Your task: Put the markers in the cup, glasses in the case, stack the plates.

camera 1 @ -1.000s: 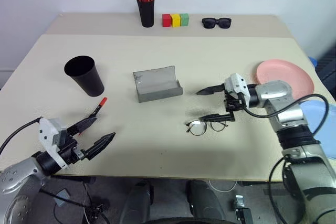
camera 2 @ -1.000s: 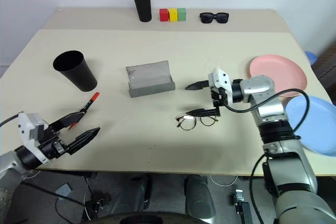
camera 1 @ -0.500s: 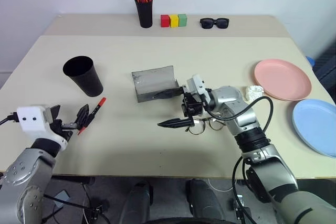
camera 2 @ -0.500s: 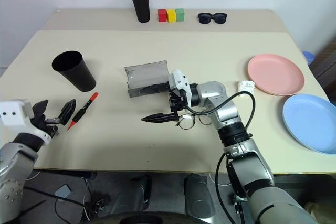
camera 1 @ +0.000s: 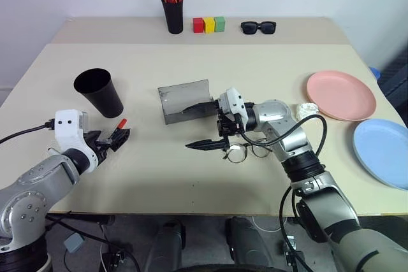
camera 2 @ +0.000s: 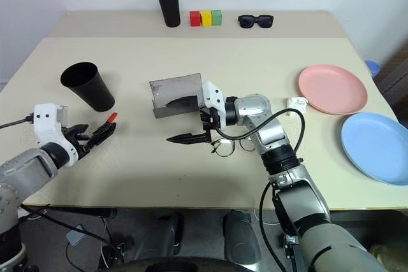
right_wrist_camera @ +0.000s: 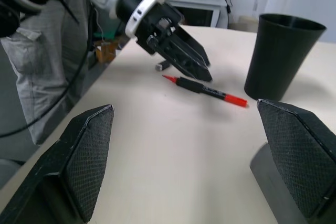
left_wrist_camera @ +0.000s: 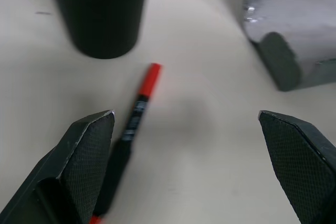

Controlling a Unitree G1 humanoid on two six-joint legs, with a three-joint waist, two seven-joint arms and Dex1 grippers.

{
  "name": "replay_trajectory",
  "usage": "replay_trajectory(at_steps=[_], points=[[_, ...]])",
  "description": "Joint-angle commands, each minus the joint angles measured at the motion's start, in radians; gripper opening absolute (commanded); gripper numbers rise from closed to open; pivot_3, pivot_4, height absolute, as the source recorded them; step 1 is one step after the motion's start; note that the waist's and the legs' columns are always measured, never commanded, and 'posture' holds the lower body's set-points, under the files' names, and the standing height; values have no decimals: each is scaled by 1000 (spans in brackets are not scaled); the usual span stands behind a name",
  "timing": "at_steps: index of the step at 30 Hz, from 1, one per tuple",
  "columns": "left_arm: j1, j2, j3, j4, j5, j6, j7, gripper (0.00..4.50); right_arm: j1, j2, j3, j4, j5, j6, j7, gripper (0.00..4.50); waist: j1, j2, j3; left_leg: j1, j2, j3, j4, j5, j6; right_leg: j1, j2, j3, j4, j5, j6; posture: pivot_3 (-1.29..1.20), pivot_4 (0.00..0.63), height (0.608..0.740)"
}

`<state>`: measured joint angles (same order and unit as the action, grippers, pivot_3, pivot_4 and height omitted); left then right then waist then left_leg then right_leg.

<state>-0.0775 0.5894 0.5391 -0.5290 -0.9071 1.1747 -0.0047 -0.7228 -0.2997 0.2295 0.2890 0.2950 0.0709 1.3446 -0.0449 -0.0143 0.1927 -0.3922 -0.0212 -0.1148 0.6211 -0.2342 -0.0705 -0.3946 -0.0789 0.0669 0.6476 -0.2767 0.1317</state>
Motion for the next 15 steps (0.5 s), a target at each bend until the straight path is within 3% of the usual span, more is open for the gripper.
replay_trajectory(at_steps=[1, 10, 15], points=[[-49, 14, 69, 11, -30, 50, 44, 4500, -1, -17, -11, -11, -4, -24, 2, 4471, 0, 0, 0, 0, 0, 0, 0, 0, 0, 0, 0, 0, 0, 0, 0, 0, 150, 740], [-166, 77, 93, 76, -42, 337, 104, 4500, 47, -61, -48, 27, 19, -51, 24, 4471, -1, -1, 1, 0, 0, -1, 0, 0, -1, 0, 0, 0, 0, 0, 0, 0, 150, 740], [-234, 52, 107, 147, -9, 436, 107, 4500, 54, -77, -65, 41, 22, -65, 17, 4471, -1, -1, 1, 0, 0, -1, 0, 1, -1, 1, 0, 0, 0, 0, 0, 0, 150, 740]])
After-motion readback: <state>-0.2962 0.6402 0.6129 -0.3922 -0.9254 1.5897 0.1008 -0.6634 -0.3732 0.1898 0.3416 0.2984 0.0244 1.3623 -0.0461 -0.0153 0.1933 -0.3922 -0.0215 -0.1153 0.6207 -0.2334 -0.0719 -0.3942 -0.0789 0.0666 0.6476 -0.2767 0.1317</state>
